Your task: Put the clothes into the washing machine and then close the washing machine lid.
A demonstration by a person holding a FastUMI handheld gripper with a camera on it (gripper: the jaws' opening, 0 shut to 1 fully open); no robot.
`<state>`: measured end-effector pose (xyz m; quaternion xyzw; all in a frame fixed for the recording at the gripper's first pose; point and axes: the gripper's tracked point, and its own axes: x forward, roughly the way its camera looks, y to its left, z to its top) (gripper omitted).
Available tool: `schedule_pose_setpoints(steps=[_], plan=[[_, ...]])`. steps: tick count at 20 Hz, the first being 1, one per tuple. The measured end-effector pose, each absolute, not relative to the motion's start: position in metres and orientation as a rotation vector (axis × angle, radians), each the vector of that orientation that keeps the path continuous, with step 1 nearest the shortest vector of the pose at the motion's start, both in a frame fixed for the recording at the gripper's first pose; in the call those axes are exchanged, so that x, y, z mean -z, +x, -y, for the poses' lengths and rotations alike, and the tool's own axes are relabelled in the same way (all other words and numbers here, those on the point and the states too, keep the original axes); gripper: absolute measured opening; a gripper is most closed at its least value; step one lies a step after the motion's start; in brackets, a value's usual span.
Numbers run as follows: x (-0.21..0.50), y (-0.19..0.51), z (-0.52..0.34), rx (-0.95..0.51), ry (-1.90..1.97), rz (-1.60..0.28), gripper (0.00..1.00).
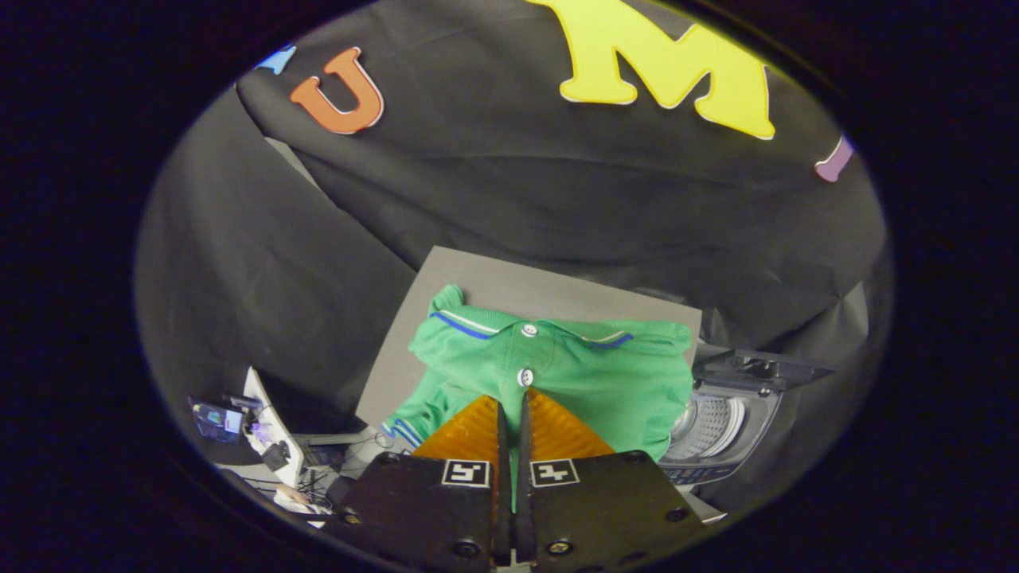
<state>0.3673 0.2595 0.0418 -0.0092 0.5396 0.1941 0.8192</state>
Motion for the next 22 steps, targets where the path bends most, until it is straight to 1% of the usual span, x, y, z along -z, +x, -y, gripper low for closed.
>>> schedule_pose_setpoints(steps=[8, 12, 22], plan=[[-0.122, 0.35, -0.232, -0.41, 0.087, -1.028, 0.06], [-0.142, 0.338, -0.209, -0.385, 0.151, -0.999, 0.06], [-0.202, 0.297, -0.138, -0.288, 0.166, -0.888, 0.06]])
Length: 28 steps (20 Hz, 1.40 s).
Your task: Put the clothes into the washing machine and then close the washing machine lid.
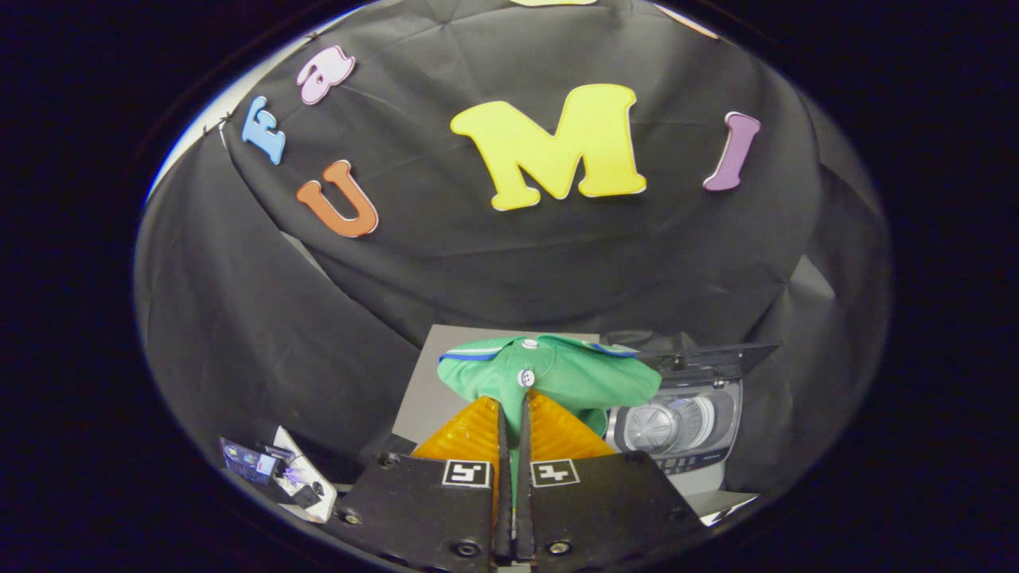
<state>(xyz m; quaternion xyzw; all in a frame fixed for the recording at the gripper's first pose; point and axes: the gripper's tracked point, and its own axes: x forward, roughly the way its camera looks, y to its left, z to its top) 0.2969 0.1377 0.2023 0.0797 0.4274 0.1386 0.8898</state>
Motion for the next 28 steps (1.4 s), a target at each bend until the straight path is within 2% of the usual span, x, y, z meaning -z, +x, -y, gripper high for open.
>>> schedule_pose_setpoints(steps=[17, 28], plan=[[-0.216, 0.232, 0.003, -0.153, 0.196, -0.826, 0.06], [-0.159, 0.258, 0.076, -0.141, 0.191, -0.814, 0.06]])
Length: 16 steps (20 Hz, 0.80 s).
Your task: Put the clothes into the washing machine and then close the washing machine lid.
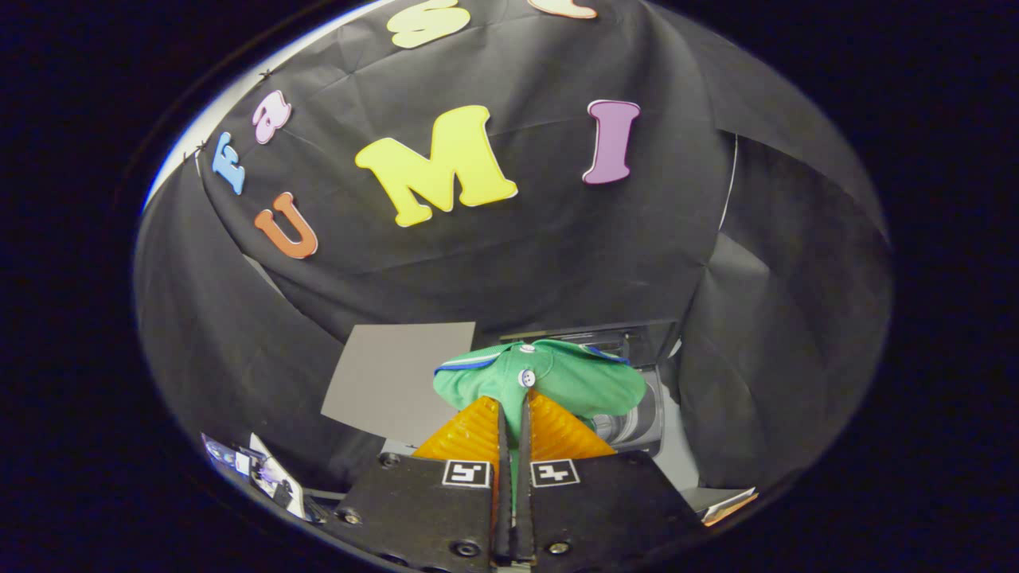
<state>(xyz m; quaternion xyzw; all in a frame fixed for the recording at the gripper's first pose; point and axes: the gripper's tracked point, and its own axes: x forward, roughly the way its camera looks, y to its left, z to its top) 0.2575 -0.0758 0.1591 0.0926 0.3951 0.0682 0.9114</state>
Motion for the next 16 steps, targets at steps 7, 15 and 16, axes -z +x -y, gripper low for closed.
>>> schedule_pose_setpoints(steps=[7, 15, 16], plan=[[-0.097, 0.276, 0.111, -0.125, 0.195, -0.849, 0.05], [-0.032, 0.298, 0.129, -0.108, 0.238, -0.908, 0.06], [-0.026, 0.301, 0.13, -0.105, 0.24, -0.913, 0.06]])
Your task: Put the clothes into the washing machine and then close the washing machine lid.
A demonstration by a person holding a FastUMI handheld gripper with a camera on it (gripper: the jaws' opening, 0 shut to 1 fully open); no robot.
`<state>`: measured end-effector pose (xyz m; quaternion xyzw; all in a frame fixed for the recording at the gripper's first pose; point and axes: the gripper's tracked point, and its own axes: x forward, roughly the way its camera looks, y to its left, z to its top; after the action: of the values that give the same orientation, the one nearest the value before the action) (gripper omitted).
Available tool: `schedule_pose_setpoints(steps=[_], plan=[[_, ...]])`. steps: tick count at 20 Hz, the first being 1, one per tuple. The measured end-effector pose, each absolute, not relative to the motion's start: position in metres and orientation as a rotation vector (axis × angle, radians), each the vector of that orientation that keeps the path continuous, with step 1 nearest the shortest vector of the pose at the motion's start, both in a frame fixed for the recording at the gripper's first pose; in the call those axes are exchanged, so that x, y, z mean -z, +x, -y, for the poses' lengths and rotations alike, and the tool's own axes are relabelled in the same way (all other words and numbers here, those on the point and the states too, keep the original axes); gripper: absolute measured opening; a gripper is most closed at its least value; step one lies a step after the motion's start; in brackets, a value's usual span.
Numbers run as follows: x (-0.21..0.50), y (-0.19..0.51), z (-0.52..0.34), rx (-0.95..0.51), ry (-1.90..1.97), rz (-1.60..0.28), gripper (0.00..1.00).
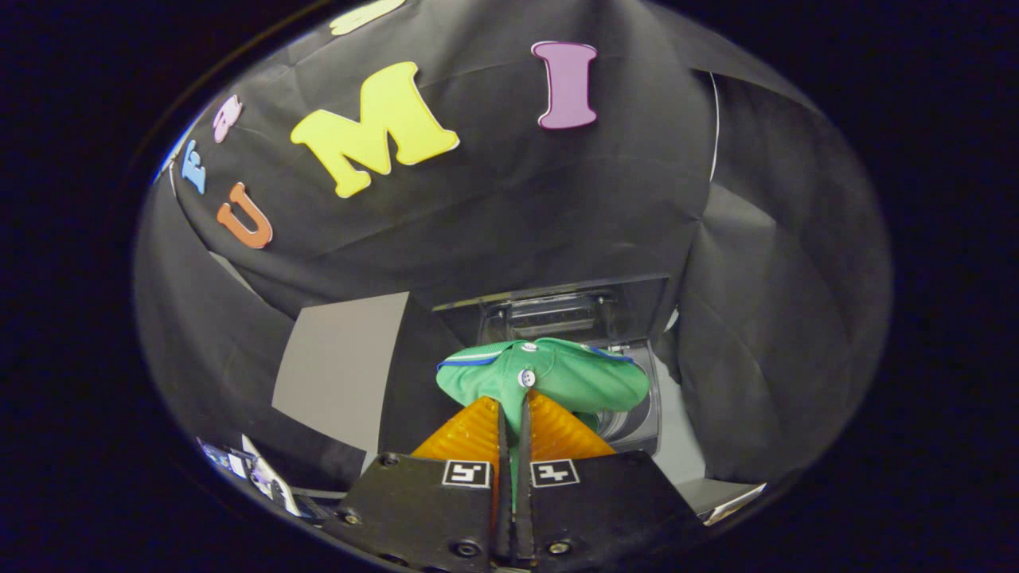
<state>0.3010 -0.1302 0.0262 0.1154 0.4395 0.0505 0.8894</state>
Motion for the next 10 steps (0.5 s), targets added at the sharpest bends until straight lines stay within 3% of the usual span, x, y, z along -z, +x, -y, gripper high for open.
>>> schedule_pose_setpoints(steps=[10], plan=[[0.043, 0.327, 0.138, -0.064, 0.218, -0.984, 0.06]])
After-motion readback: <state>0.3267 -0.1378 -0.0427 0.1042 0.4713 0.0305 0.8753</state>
